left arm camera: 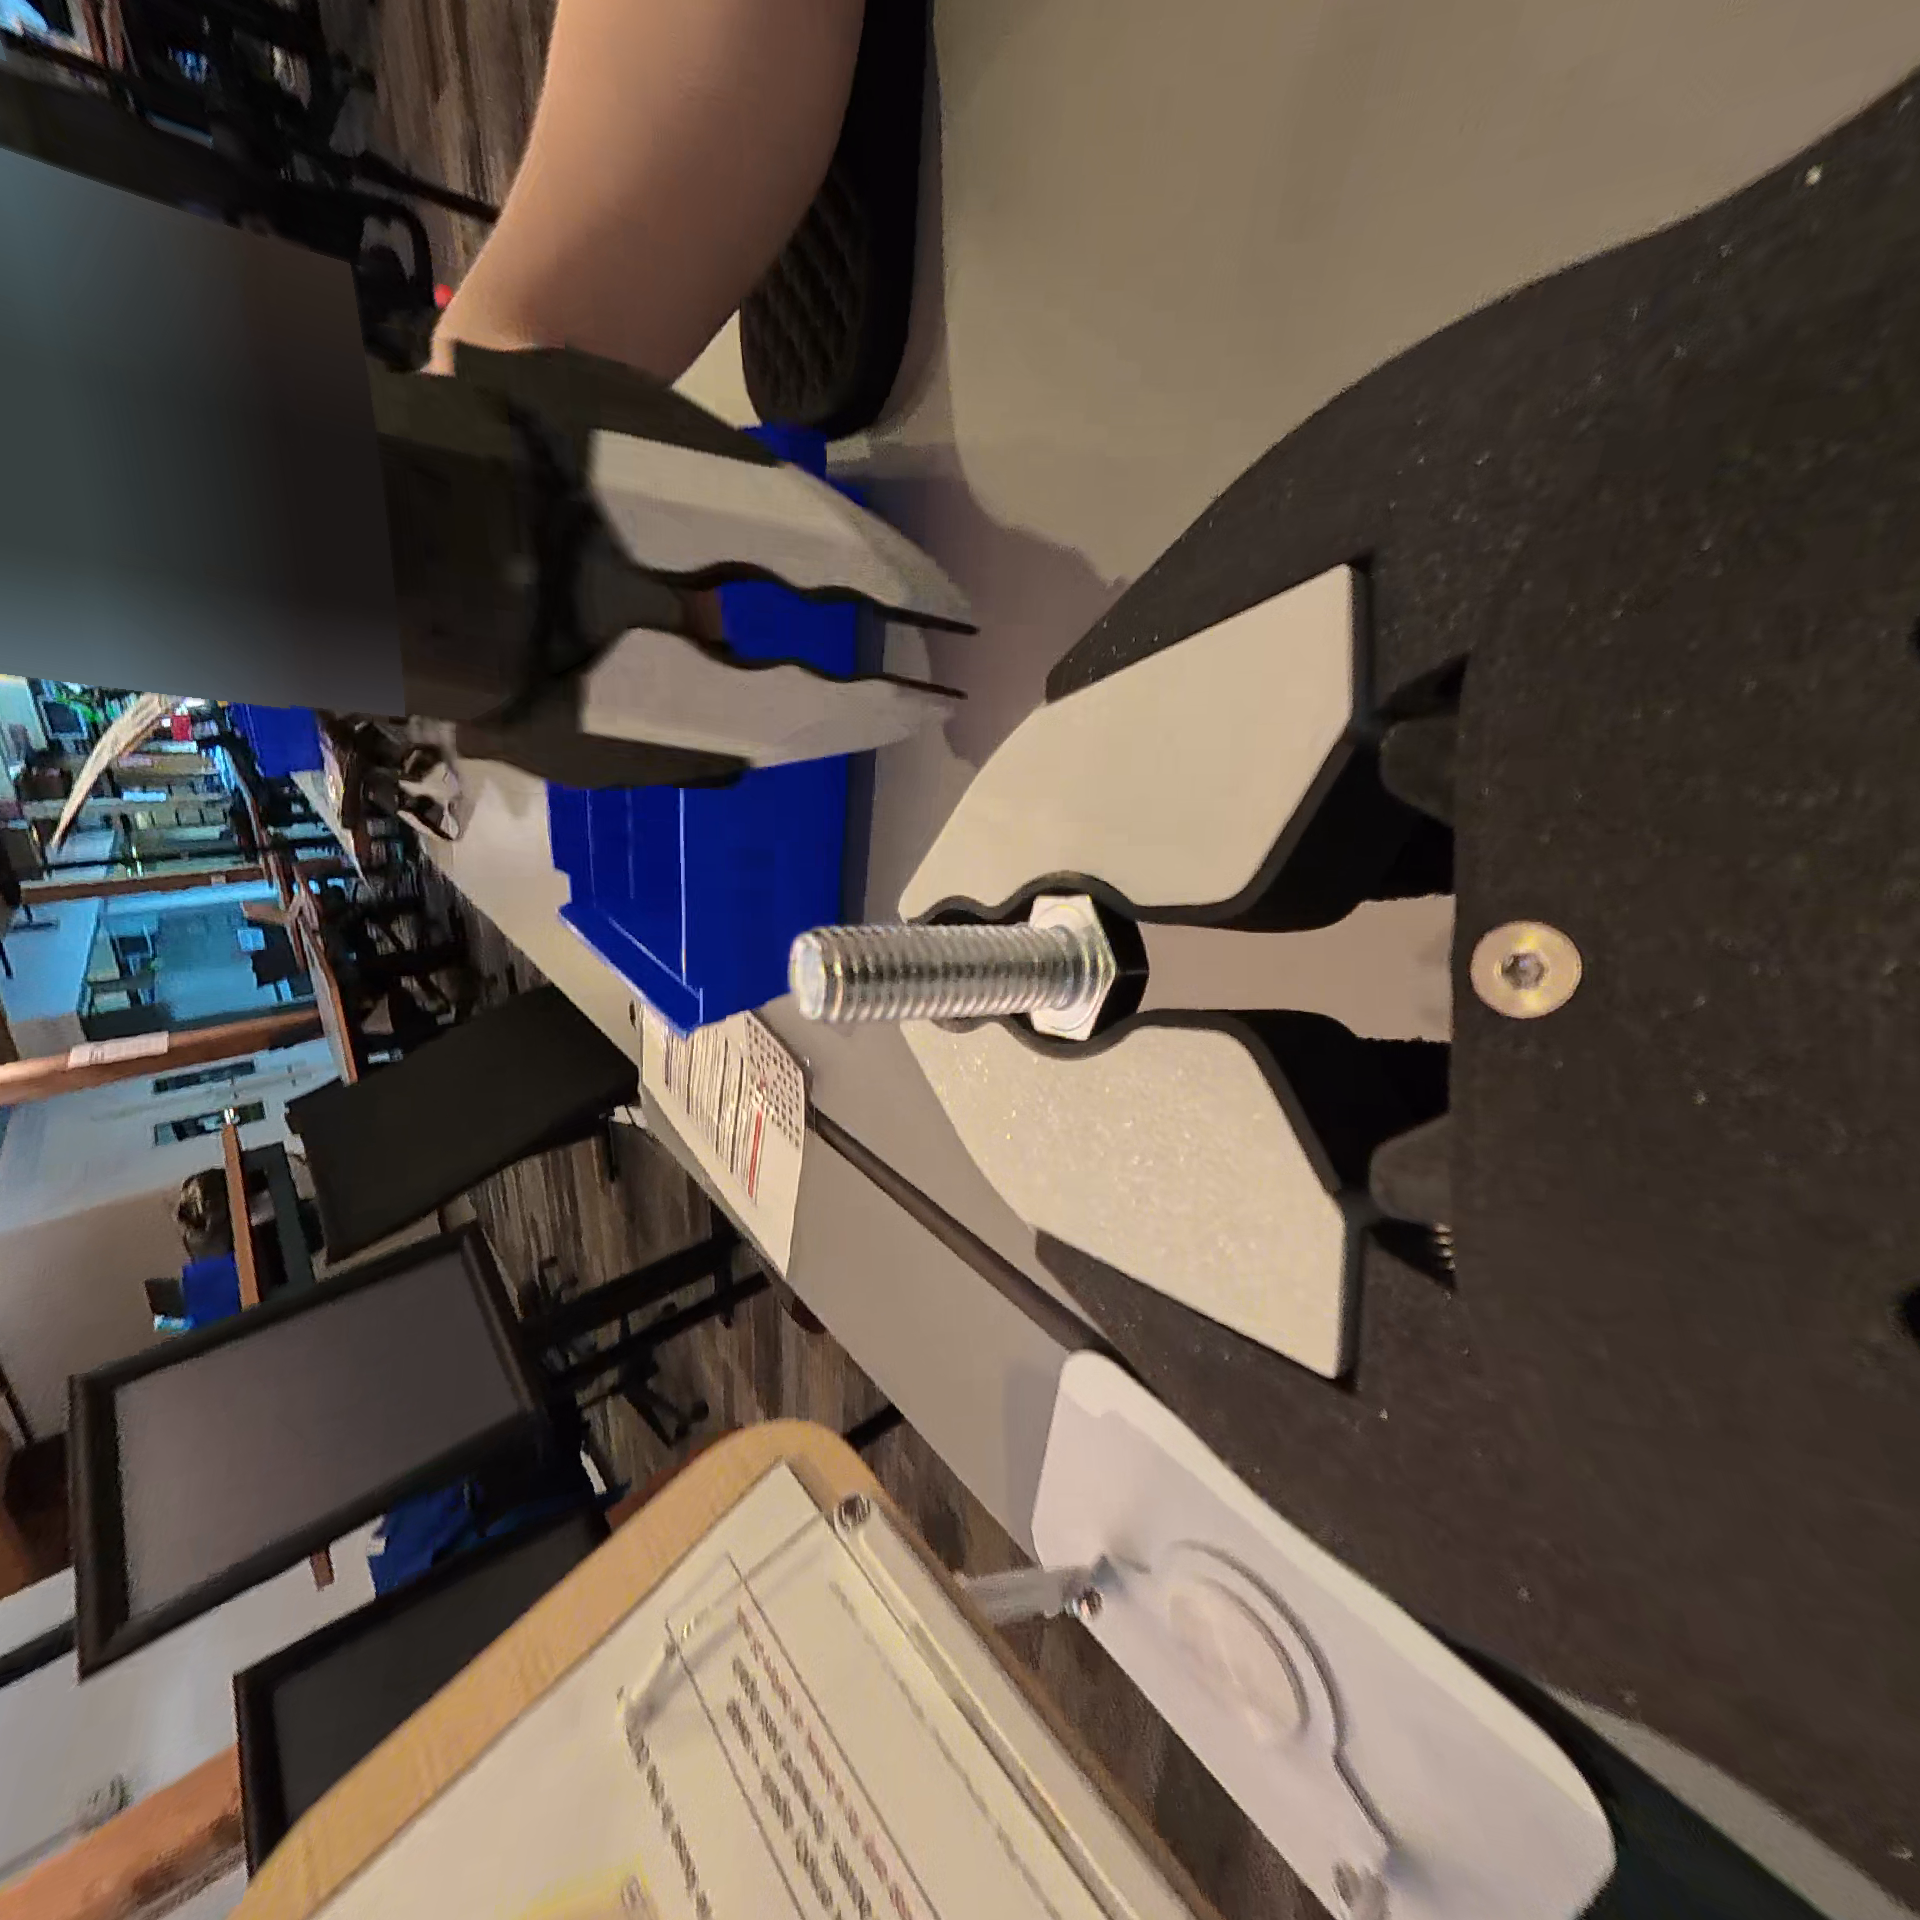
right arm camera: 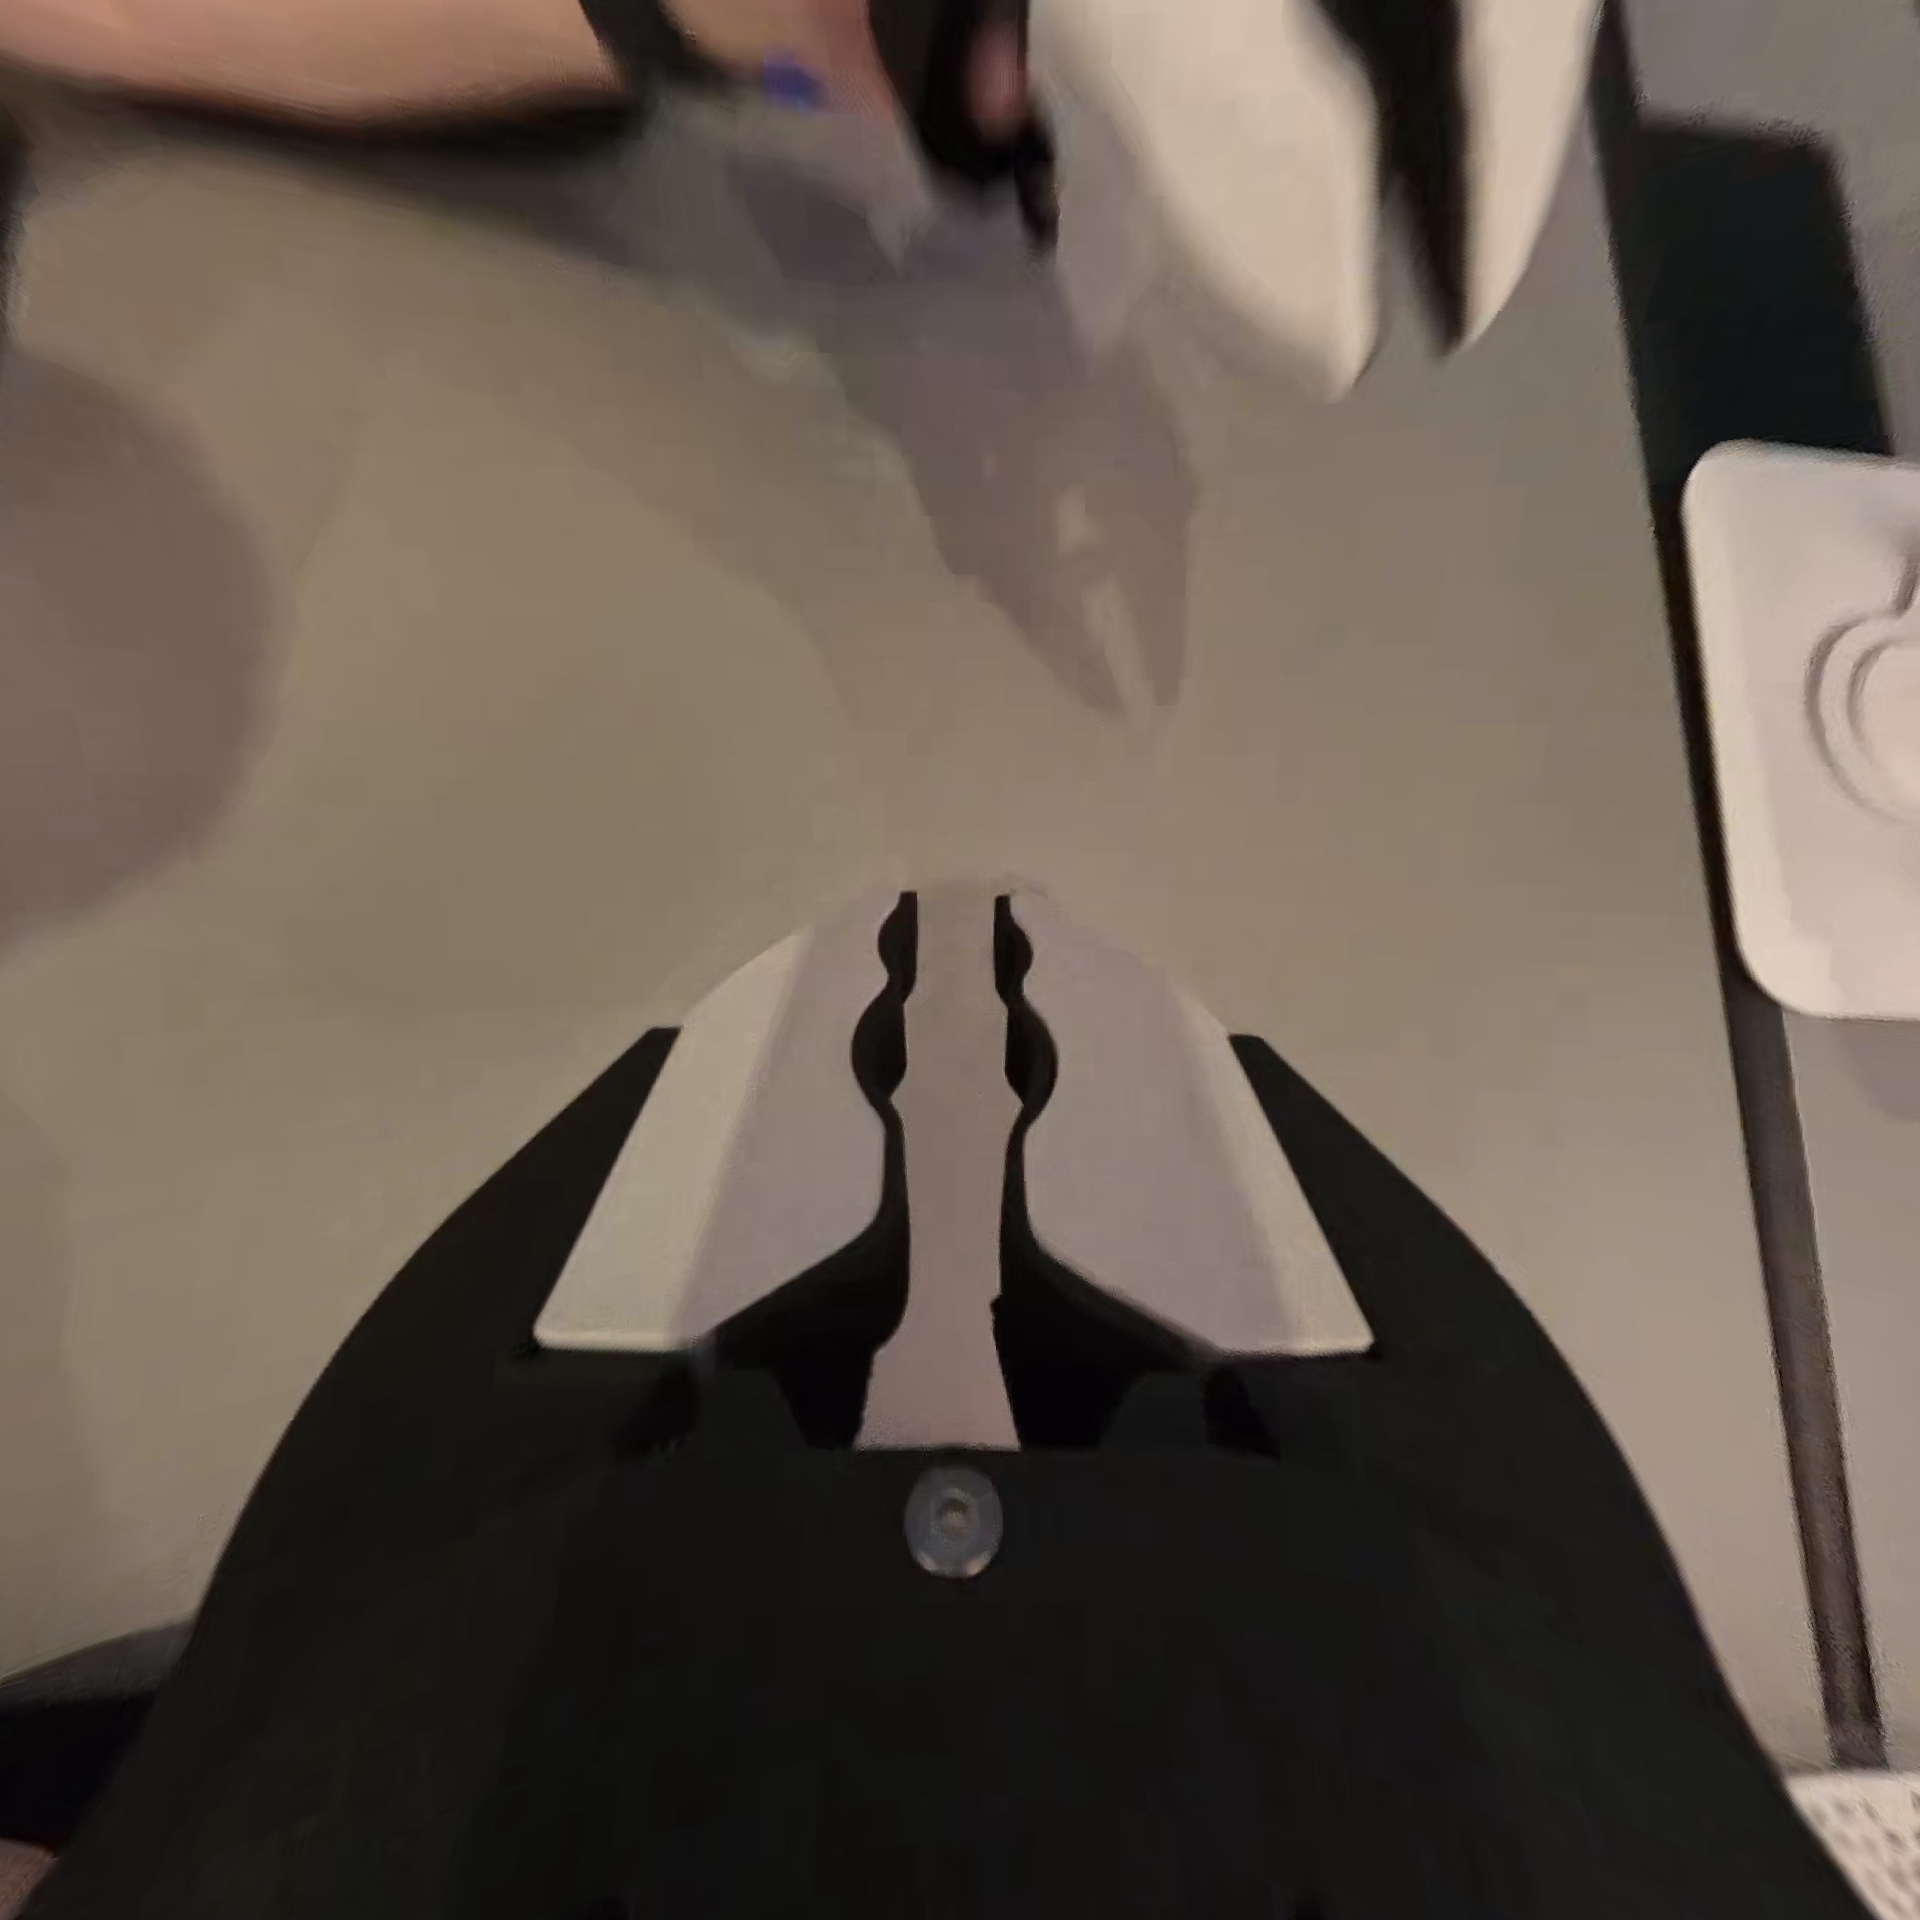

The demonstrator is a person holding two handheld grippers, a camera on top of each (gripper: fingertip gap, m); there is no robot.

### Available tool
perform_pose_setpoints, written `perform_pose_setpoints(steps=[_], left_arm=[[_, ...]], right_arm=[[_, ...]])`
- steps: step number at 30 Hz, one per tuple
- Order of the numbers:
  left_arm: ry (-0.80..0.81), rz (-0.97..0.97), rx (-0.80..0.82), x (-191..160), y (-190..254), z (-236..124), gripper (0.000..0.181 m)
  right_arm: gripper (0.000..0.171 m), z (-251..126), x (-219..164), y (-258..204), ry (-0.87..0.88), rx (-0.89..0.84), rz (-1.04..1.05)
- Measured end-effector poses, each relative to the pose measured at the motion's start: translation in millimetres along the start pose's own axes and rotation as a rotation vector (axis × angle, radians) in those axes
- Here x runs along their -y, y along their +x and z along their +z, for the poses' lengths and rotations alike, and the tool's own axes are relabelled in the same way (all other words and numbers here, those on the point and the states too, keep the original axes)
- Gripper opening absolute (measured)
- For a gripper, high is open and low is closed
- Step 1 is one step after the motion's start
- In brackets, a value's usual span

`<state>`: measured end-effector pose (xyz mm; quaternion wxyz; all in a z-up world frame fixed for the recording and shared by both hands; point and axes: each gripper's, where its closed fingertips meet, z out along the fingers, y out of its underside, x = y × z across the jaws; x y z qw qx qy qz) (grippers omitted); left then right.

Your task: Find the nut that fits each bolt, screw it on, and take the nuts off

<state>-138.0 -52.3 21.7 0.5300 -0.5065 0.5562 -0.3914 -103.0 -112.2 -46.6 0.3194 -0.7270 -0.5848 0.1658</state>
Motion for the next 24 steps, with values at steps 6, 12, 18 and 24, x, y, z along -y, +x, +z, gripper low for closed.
perform_pose_setpoints(steps=[6, 12, 18, 24], left_arm=[[-0.01, 0.024, 0.096, 3, -28, -21, 0.01], [-0.033, 0.048, 0.112, -2, -35, -24, 0.01], [-0.044, 0.046, 0.077, -1, -32, -25, 0.01], [-0.041, 0.046, 0.047, 4, -28, -27, 0.01]], right_arm=[[0.017, 60, -50, 10, -0.246, 0.001, 0.024], [0.018, 79, -62, 21, -0.257, -0.044, -0.085], [0.022, 73, -56, 19, -0.245, 0.004, -0.082], [0.022, 76, -60, 20, -0.334, 0.031, -0.208]])
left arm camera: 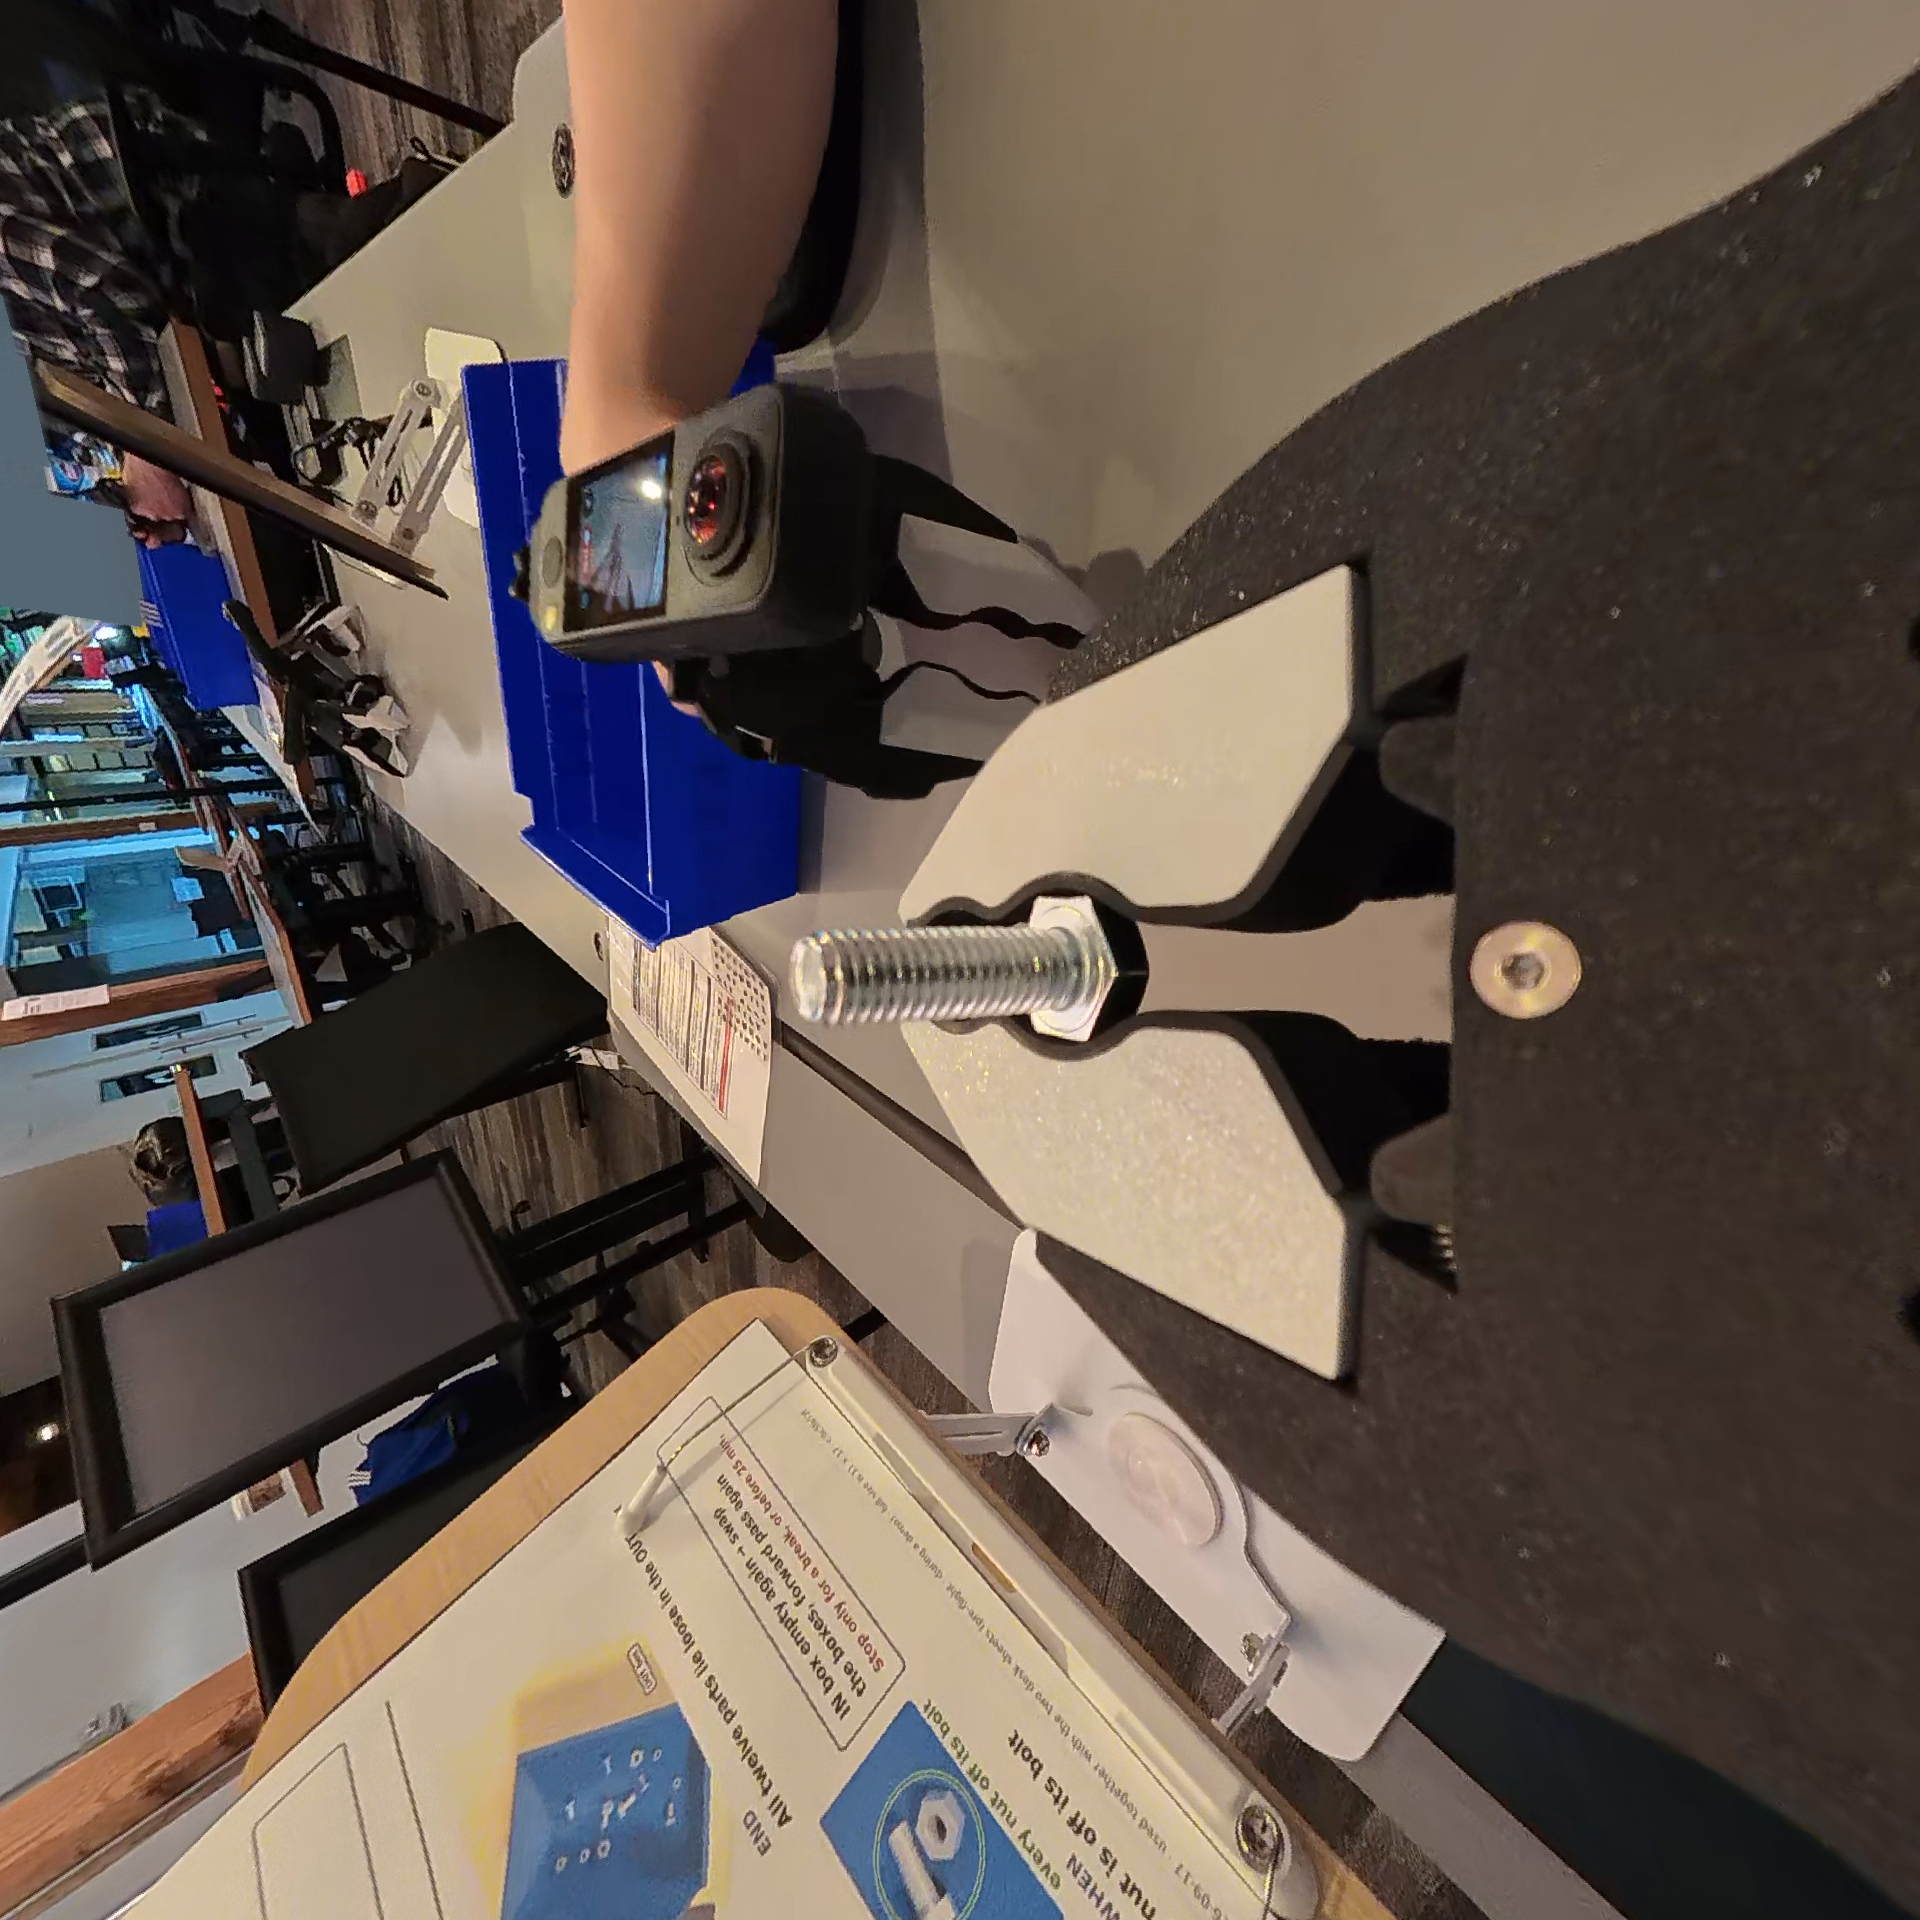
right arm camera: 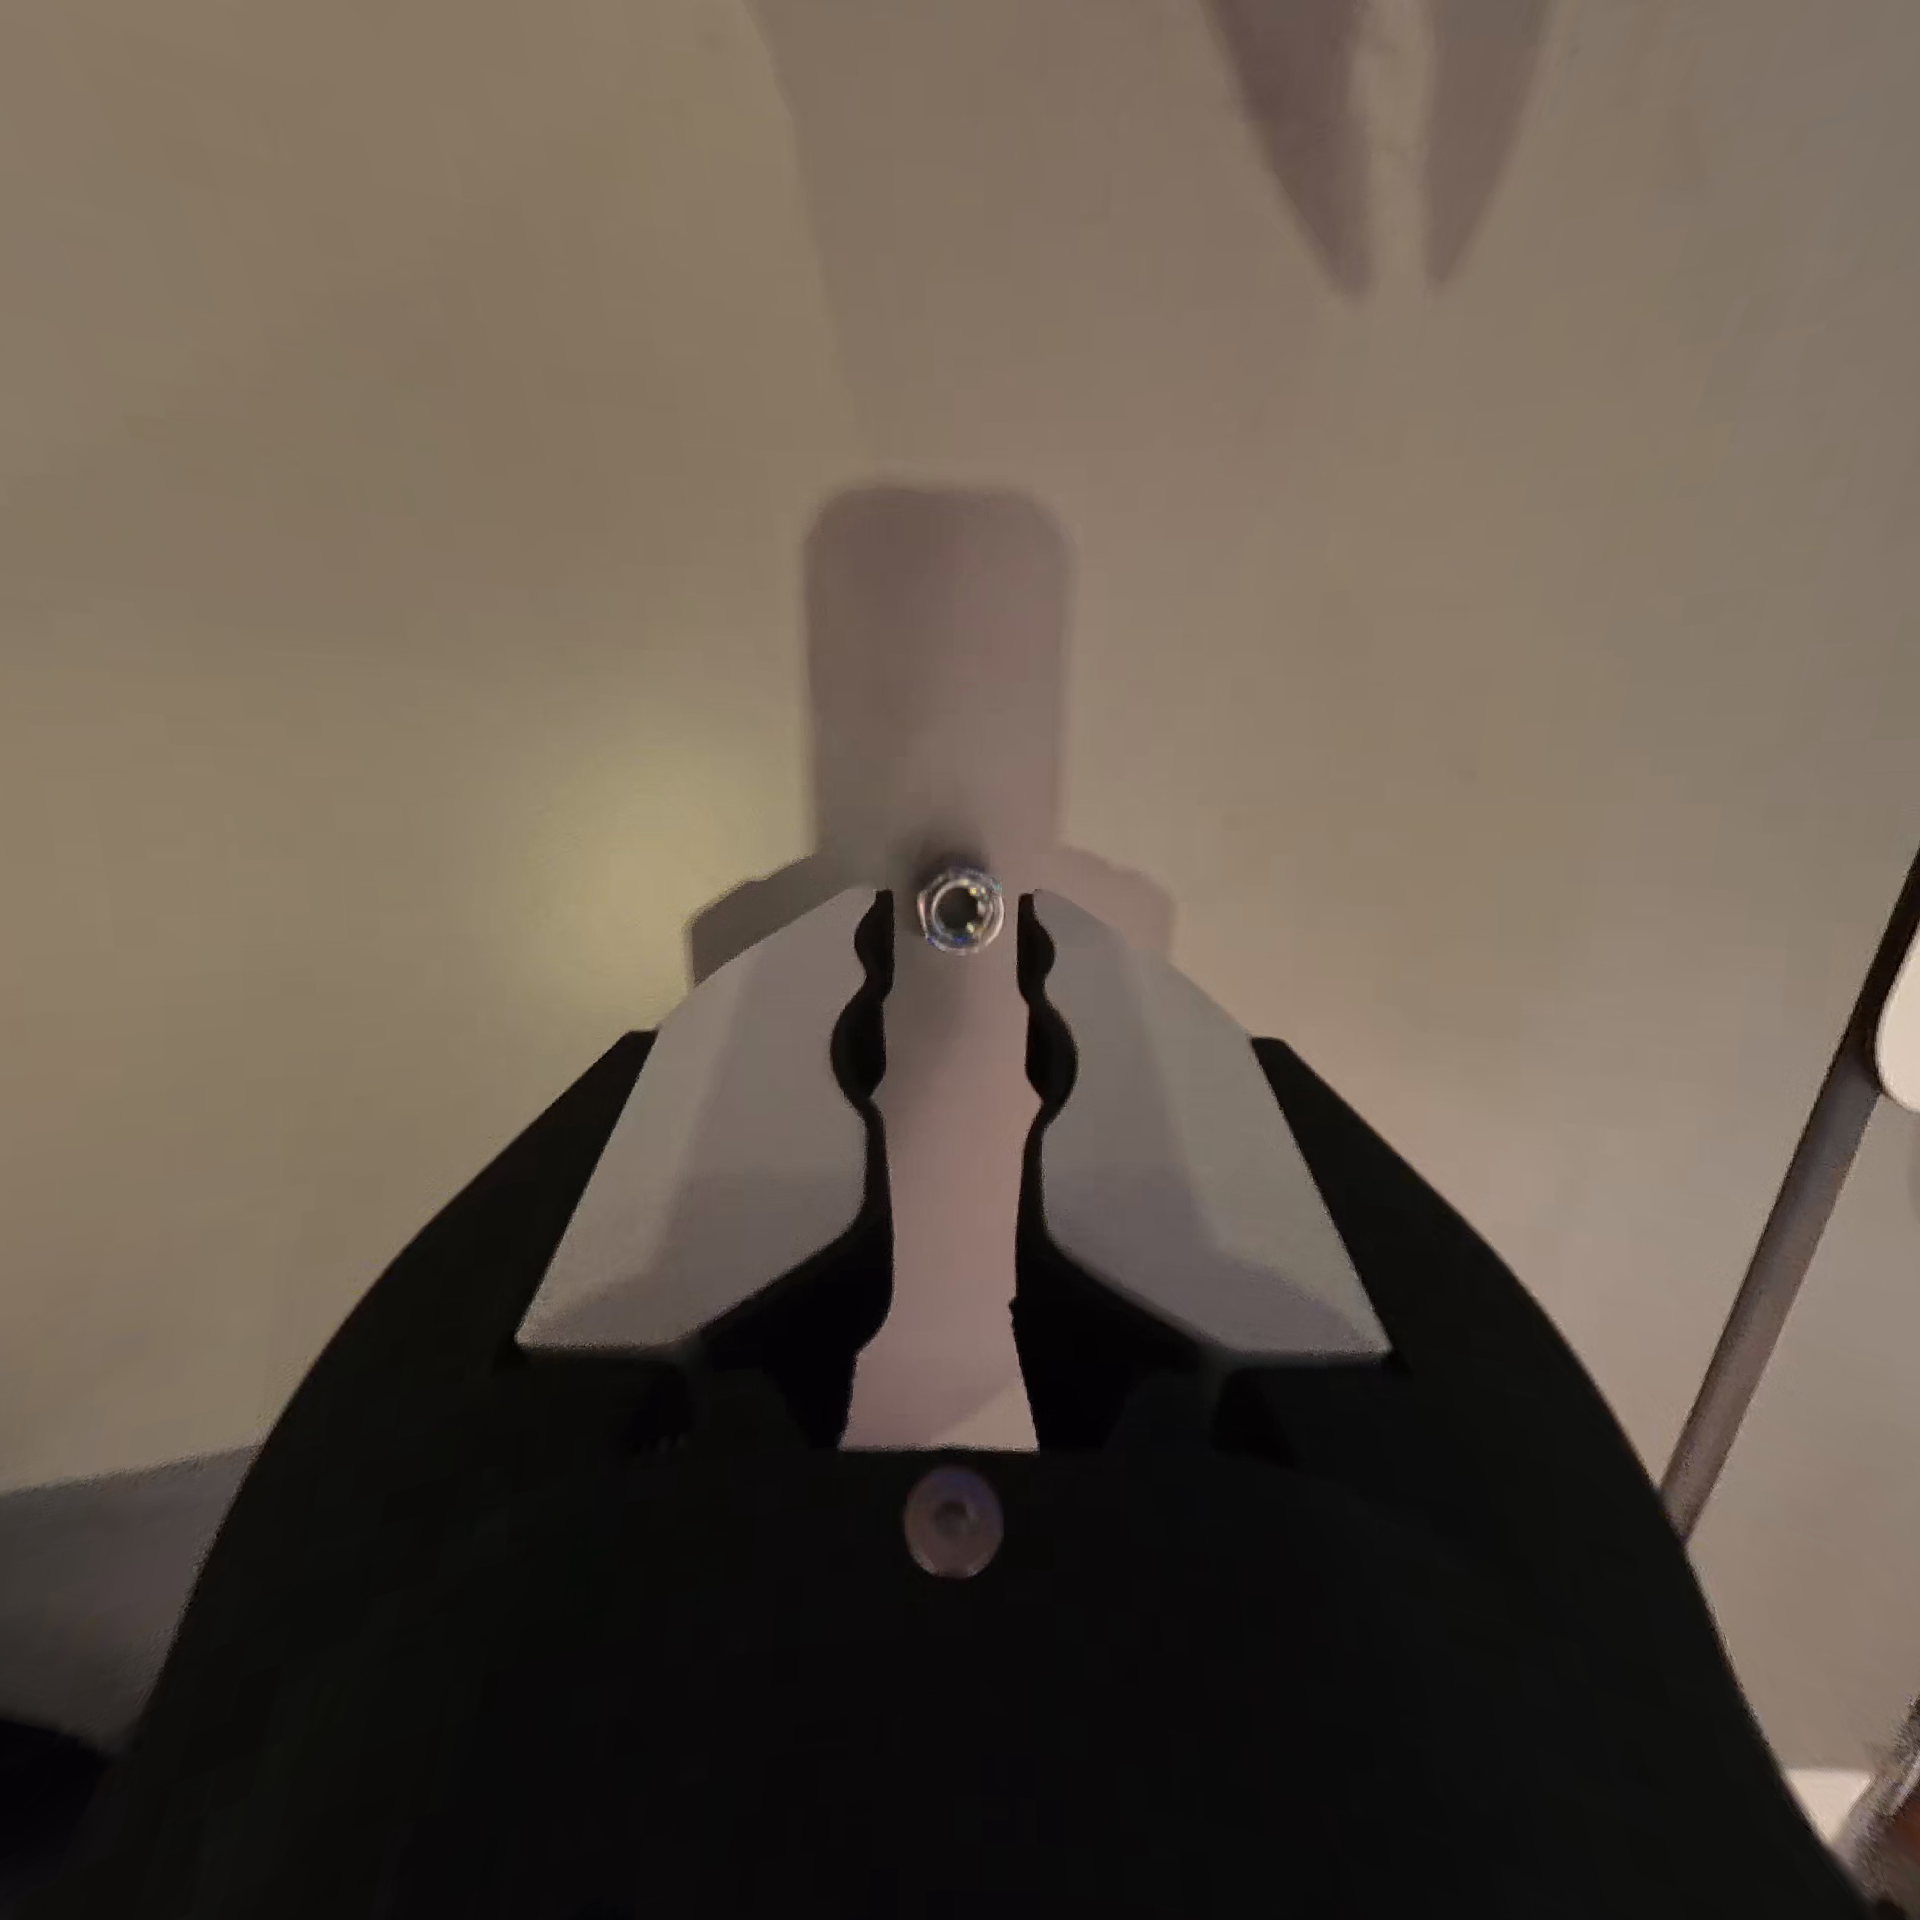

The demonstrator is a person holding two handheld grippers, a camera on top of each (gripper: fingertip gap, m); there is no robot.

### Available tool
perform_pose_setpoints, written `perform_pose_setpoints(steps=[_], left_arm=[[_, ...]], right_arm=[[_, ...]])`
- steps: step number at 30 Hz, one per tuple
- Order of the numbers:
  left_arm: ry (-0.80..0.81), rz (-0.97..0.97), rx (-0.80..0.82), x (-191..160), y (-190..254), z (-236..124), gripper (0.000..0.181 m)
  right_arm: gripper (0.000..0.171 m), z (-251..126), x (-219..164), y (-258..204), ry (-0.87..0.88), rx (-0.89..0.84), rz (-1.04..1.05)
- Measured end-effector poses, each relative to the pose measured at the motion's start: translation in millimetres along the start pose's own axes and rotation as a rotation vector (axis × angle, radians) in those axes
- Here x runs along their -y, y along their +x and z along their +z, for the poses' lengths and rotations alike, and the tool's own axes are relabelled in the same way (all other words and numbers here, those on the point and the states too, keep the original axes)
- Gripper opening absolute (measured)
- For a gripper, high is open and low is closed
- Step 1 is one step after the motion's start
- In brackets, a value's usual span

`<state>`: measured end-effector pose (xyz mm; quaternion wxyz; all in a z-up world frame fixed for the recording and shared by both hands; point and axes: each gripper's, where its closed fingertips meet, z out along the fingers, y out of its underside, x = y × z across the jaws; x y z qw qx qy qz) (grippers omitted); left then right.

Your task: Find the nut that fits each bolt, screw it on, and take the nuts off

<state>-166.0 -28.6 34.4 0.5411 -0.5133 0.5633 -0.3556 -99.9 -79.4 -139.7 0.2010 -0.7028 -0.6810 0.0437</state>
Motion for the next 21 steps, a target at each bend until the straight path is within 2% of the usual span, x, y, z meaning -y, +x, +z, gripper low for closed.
perform_pose_setpoints(steps=[21], left_arm=[[-0.018, -0.035, -0.044, -7, 2, 2, 0.01]], right_arm=[[0.017, 14, -6, 2, -0.004, 0.075, 0.053]])
